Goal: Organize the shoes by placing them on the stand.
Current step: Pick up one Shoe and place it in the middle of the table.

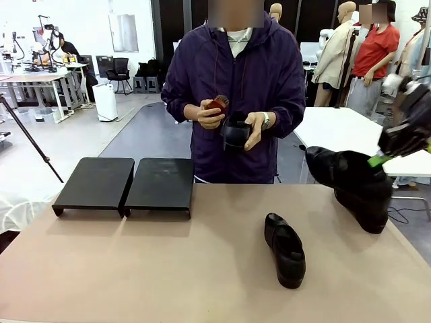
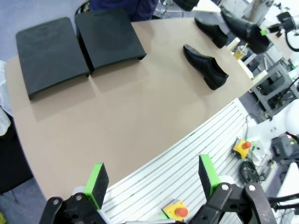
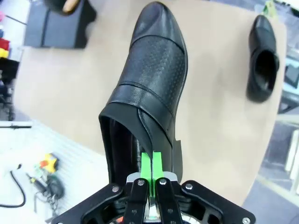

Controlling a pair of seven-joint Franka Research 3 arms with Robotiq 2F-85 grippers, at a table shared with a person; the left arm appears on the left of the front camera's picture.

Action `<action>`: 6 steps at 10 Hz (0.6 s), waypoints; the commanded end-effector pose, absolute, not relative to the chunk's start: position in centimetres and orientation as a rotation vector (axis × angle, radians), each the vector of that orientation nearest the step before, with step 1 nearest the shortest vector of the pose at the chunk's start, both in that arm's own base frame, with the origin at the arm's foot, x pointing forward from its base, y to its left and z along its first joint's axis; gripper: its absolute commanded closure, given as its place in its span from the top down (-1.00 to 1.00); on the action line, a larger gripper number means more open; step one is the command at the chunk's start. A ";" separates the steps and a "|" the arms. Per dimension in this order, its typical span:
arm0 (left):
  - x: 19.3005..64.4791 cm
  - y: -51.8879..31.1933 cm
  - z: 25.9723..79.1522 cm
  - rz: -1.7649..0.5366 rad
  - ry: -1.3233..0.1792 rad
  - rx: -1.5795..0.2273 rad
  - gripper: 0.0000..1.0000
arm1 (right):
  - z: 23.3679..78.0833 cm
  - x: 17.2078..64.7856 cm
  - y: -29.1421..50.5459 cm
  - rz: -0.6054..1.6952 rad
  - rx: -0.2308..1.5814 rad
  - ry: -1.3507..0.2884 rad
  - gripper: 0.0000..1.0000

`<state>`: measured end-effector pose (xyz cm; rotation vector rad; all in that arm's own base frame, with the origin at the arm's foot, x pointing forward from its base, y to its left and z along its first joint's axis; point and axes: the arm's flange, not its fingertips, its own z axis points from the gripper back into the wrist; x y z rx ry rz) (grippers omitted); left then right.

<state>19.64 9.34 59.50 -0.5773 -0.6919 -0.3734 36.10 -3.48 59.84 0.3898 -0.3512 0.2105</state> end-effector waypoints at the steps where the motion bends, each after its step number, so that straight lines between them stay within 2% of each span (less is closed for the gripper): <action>1: 19.5 9.4 59.5 -0.390 -0.700 -0.591 1.00 | 62.3 30.7 -3.3 0.135 0.402 -0.318 -1.00; 3: 19.5 9.4 59.5 -0.390 -0.700 -0.591 1.00 | 63.2 27.0 -2.6 0.106 0.361 -0.379 -1.00; 5: 19.5 9.4 59.5 -0.390 -0.700 -0.591 1.00 | 62.4 26.5 -2.4 0.091 0.322 -0.438 -1.00; 6: 19.5 9.4 59.5 -0.390 -0.700 -0.591 1.00 | 64.0 26.3 -2.8 0.131 0.385 -0.367 -1.00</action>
